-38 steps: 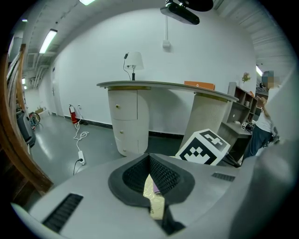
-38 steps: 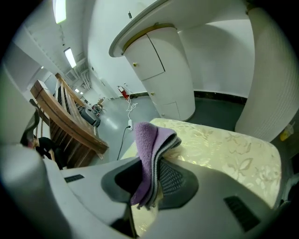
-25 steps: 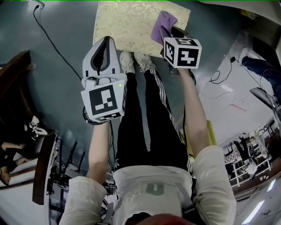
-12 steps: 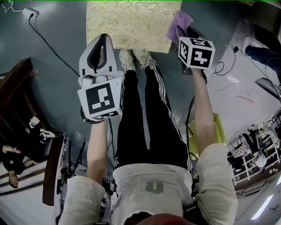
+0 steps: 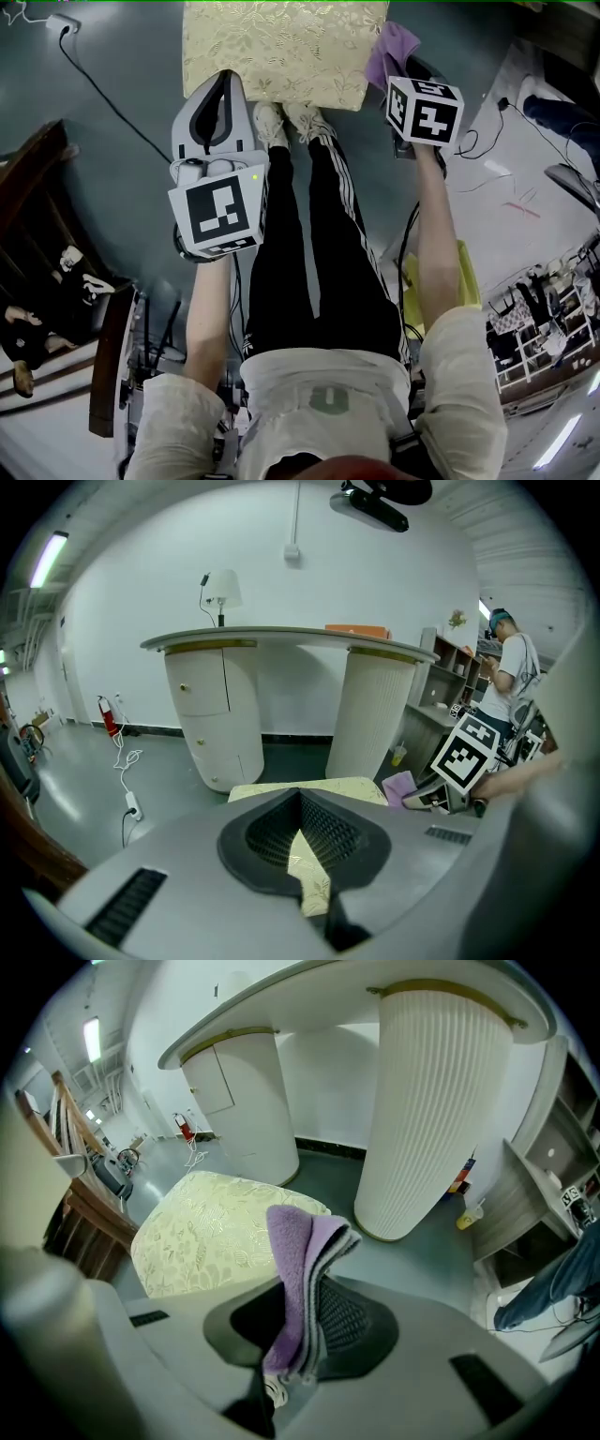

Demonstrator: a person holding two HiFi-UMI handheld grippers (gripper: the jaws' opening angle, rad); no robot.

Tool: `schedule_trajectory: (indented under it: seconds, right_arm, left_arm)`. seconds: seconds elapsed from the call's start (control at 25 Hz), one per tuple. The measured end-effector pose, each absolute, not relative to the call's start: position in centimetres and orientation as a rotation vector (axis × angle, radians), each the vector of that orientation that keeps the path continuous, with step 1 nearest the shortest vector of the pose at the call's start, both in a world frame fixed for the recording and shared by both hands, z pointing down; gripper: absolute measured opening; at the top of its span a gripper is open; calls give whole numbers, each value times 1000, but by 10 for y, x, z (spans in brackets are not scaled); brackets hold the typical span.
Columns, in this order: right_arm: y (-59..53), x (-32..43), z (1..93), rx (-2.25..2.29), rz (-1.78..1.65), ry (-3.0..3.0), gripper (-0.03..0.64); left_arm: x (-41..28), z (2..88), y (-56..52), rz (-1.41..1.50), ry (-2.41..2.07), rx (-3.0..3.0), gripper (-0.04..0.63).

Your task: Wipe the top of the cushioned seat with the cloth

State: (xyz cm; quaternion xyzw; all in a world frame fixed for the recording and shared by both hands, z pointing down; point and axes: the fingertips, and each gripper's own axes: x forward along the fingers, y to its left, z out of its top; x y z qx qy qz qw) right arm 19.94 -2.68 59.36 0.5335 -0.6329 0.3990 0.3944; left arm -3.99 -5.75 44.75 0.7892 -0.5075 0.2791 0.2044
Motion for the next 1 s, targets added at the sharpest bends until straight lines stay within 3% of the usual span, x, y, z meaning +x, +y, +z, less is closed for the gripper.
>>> schedule_trajectory:
  seconds: [0.24,0.64,1.0]
  right_arm:
    - [-49,163,535,1312,964,-1739,91]
    - [-90,18,413,1108,1010,-2157,91]
    - [-77,-109,416,858,1103,-2326,91]
  left_arm:
    - [-57,433,-63,734,-1480,2184,6]
    - [-128,404,-67,642,-1707,2065,6]
    - [-188,412,-30,702,-1840,1927,6]
